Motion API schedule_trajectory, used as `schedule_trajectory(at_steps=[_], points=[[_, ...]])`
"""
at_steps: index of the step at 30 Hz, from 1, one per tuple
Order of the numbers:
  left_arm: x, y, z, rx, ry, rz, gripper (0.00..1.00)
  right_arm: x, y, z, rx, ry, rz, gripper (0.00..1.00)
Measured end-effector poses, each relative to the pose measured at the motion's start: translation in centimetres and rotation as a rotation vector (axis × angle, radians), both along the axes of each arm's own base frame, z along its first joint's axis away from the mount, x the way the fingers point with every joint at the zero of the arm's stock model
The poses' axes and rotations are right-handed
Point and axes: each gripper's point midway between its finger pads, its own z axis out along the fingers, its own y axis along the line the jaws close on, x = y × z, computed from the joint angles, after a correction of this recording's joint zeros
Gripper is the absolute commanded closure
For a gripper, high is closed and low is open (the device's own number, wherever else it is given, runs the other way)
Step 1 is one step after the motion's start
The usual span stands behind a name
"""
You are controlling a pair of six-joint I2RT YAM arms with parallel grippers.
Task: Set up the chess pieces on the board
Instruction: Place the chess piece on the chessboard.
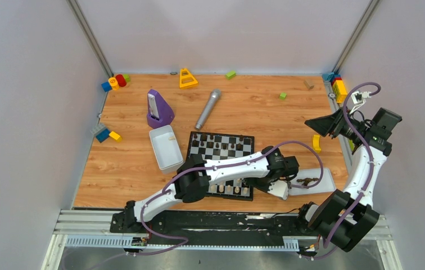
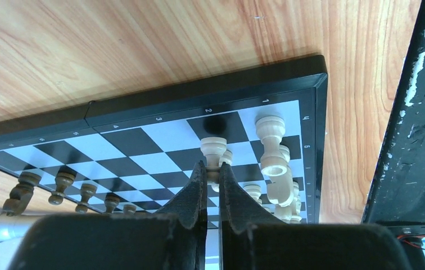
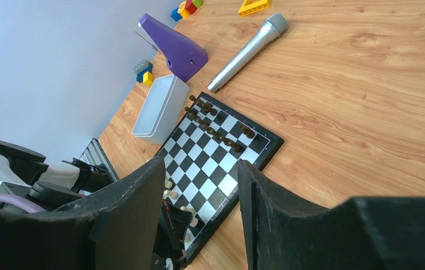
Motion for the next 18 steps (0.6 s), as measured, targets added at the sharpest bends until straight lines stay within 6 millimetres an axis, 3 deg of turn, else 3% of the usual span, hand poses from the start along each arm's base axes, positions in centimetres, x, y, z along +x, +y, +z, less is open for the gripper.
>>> schedule_trajectory(at_steps=[18], points=[[-0.60, -0.01, -0.48, 0.009, 0.023, -0.005, 0.78, -0.15, 0.14, 0.15, 0.007, -0.005, 0.012, 0.49]])
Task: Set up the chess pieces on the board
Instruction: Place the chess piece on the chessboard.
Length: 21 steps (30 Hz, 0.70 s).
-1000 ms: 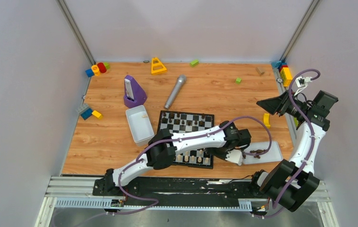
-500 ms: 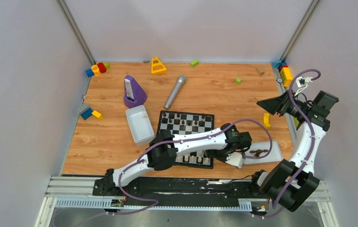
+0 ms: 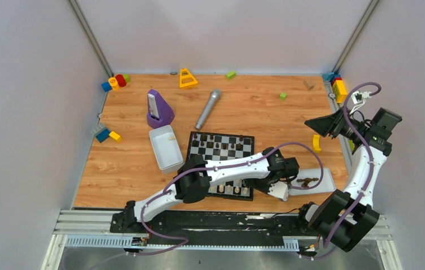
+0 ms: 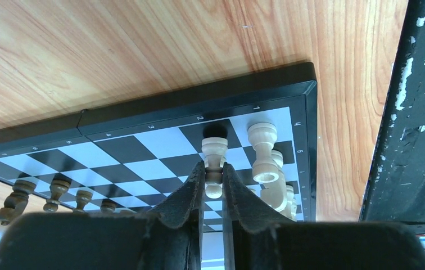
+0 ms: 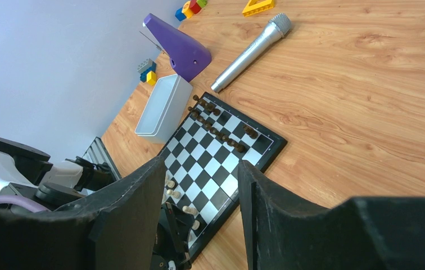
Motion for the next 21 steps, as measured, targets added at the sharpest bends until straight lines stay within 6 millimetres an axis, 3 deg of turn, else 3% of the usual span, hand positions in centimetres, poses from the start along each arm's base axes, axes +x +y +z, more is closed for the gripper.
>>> schedule_trajectory(at_steps=[21], points=[[0.65, -0.56, 0.01, -0.020, -0.036, 0.000, 0.57, -0.09, 0.02, -0.12, 0.007, 0.007, 0.000, 0.49]])
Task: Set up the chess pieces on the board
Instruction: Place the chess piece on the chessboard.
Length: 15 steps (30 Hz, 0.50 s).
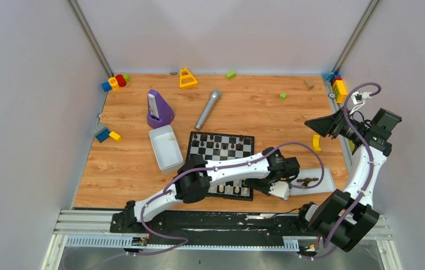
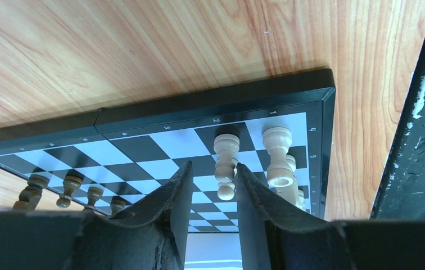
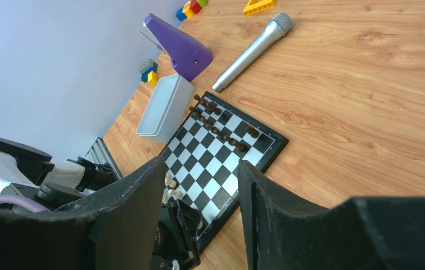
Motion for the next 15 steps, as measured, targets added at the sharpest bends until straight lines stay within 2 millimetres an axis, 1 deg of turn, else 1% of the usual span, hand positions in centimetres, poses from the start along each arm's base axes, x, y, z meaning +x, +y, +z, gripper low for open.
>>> schedule_trajectory(at_steps=[6, 9, 12, 15], points=[[0.3, 0.1, 0.1, 0.003, -0.018, 0.000, 0.52, 0.0, 0.0, 0.0, 0.000, 0.001, 0.000, 0.49], [0.4, 0.2, 0.5, -0.002, -0.029, 0.000, 0.49, 0.0, 0.0, -0.1, 0.001, 0.002, 0.000, 0.49], [0.5, 0.5, 1.9, -0.028, -0.044, 0.001, 0.47, 0.1, 0.0, -0.1, 0.001, 0.003, -0.001, 0.49], [0.6, 0.5, 4.2, -0.088, -0.065, 0.003, 0.44, 0.1, -0.1, -0.1, 0.002, 0.004, -0.001, 0.49]])
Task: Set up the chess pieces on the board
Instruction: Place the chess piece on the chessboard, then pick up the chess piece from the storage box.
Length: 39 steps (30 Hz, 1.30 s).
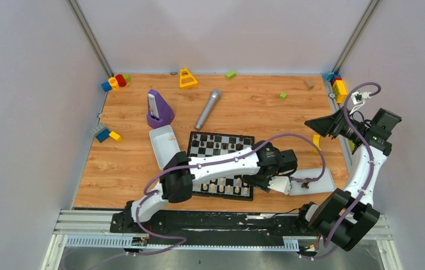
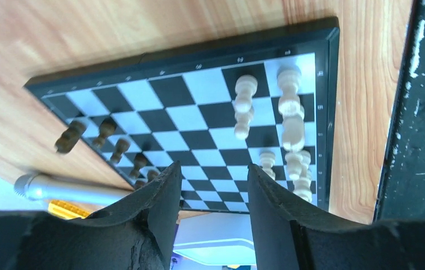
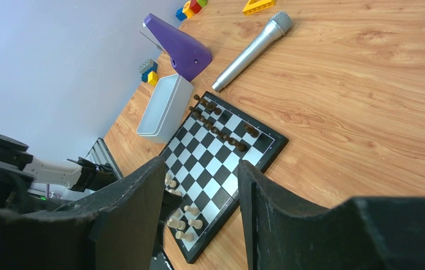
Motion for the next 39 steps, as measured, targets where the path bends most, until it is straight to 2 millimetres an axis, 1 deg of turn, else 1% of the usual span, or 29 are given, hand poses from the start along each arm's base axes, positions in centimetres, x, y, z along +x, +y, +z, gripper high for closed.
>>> schedule_trajectory(at_steps=[4, 6, 8, 10, 13, 18, 21, 23, 25, 28, 31, 32, 33, 34, 35, 36, 38, 39], points=[[-0.1, 0.3, 3.4, -0.102, -0.024, 0.002, 0.39, 0.1, -0.1, -0.2, 0.005, 0.007, 0.000, 0.49], [-0.2, 0.9, 4.9, -0.151, -0.034, 0.006, 0.37, 0.2, -0.1, -0.3, 0.007, 0.009, 0.000, 0.49], [-0.4, 1.7, 6.1, -0.191, -0.032, 0.014, 0.37, 0.2, -0.2, -0.3, 0.006, 0.009, 0.000, 0.49], [-0.4, 2.2, 6.6, -0.224, -0.015, 0.029, 0.37, 0.3, -0.2, -0.4, 0.007, 0.010, 0.001, 0.49], [-0.3, 2.6, 6.6, -0.263, 0.036, 0.055, 0.39, 0.5, -0.3, -0.7, 0.012, 0.020, 0.000, 0.49], [1.3, 3.3, 4.9, -0.298, 0.134, 0.140, 0.40, 0.8, -0.6, -1.3, 0.018, 0.033, -0.003, 0.49], [2.4, 4.4, 3.8, -0.312, 0.176, 0.205, 0.39, 0.8, -0.6, -1.7, 0.018, 0.041, -0.007, 0.49], [3.1, 5.6, 3.5, -0.326, 0.188, 0.251, 0.38, 0.8, -0.7, -1.9, 0.018, 0.047, -0.009, 0.49], [4.1, 7.3, 3.8, -0.351, 0.190, 0.310, 0.37, 0.9, -0.7, -2.0, 0.017, 0.050, -0.013, 0.49], [5.8, 10.0, 5.4, -0.421, 0.172, 0.407, 0.37, 0.9, -0.8, -2.1, 0.012, 0.050, -0.016, 0.49], [9.0, 14.2, 7.0, -0.492, 0.123, 0.567, 0.38, 0.9, -0.8, -2.1, 0.009, 0.050, -0.018, 0.49], [10.3, 16.1, 7.2, -0.516, 0.105, 0.633, 0.38, 0.9, -0.8, -2.1, 0.009, 0.049, -0.018, 0.49], [11.4, 18.0, 7.1, -0.525, 0.087, 0.693, 0.38, 0.9, -0.8, -2.1, 0.008, 0.049, -0.018, 0.49], [12.5, 20.4, 6.7, -0.530, 0.069, 0.768, 0.38, 0.9, -0.8, -2.1, 0.008, 0.048, -0.018, 0.49], [13.0, 22.0, 6.3, -0.528, 0.062, 0.813, 0.38, 0.9, -0.8, -2.1, 0.008, 0.048, -0.018, 0.49], [13.7, 24.4, 5.6, -0.523, 0.051, 0.883, 0.38, 0.9, -0.8, -2.1, 0.007, 0.048, -0.018, 0.49], [14.2, 28.1, 4.2, -0.505, 0.040, 0.978, 0.38, 0.9, -0.7, -2.1, 0.007, 0.048, -0.016, 0.49], [14.2, 29.4, 3.6, -0.498, 0.036, 1.004, 0.38, 0.9, -0.7, -2.1, 0.007, 0.048, -0.016, 0.49]])
